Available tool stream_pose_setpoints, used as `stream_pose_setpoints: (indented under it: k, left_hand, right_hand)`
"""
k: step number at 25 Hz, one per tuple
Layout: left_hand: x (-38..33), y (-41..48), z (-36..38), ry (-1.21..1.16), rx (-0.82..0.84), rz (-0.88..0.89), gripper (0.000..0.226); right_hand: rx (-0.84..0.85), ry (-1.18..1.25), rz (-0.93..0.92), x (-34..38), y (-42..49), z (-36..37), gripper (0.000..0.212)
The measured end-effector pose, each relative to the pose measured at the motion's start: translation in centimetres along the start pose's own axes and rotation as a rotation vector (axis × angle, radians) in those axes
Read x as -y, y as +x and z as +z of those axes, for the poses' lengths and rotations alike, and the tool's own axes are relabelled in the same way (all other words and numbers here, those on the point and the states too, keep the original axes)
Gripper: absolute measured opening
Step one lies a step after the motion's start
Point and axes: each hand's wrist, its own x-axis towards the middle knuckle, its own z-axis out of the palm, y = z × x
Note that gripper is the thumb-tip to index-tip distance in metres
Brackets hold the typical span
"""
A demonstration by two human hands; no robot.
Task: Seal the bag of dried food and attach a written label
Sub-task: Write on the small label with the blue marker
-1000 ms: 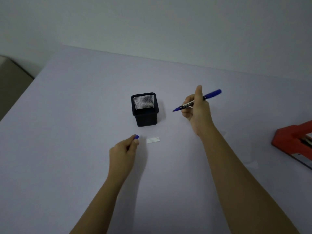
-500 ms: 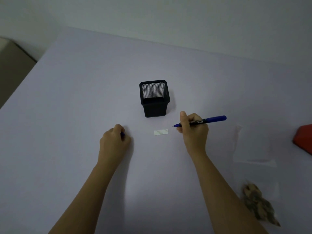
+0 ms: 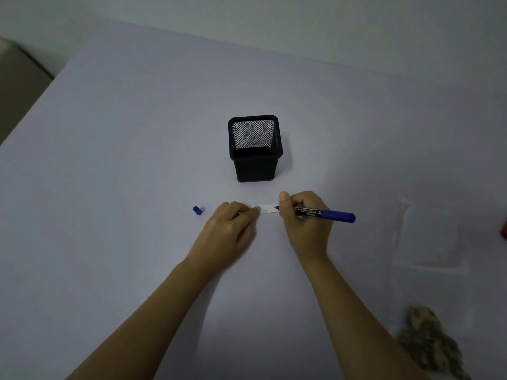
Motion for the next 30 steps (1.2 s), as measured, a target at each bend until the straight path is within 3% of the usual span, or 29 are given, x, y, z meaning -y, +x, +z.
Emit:
stream_pose_setpoints:
  k: [11,18,24,26,30]
  left_hand:
    - [0.2,0.7,-0.1,0.066,0.051,0.066,0.033]
    - [-0.6,1.4,0.1,-0.128,-0.038,-0.158,0.025]
    - [-0.3,1.4,0.1,-0.092,-0.054,-0.081,0.021]
    - [-0.5,1.5,-0.1,-0.162,-0.074,-0.148,0.02]
    - [-0.3,1.2,0.0,-0.104,-0.06,-0.033,0.03]
  right_hand:
    - [0.028,-0.098,-0.194,-0.3,-0.2,0.1,0.046]
    - [-0.019,-0.023,-0.125,-0.2,-0.2,0.0,0.05]
    - [-0.018,0.006,-0.092,-0.2,-0.2,0.0,0.052]
    - [0.008,-0.016,-0.12,-0.2,-0.3,0.1,0.052]
    - [0.056,-0.075,-0.223,-0.3,-0.5,0.1,0.044]
